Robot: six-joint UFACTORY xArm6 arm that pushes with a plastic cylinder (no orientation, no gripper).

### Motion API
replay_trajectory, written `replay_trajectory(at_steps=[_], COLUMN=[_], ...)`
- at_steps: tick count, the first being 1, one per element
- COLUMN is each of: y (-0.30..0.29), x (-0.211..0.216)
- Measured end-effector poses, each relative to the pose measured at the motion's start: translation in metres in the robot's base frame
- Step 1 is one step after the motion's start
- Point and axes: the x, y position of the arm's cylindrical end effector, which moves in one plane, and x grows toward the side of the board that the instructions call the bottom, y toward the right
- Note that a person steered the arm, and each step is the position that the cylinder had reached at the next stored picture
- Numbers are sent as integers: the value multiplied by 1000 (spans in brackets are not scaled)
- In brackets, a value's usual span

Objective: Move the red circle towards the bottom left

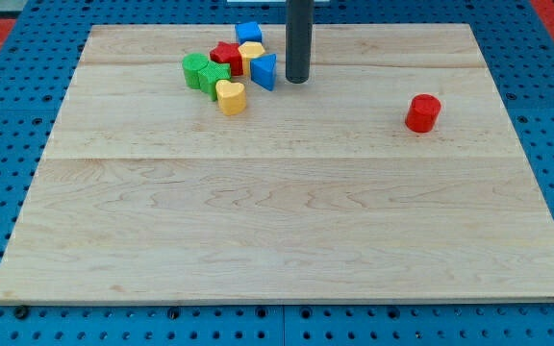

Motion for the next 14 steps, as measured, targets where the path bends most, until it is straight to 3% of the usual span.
replay_trajectory(at_steps=[8, 12, 13, 14], y=[17, 76, 109, 163], x=[17, 18, 18, 45])
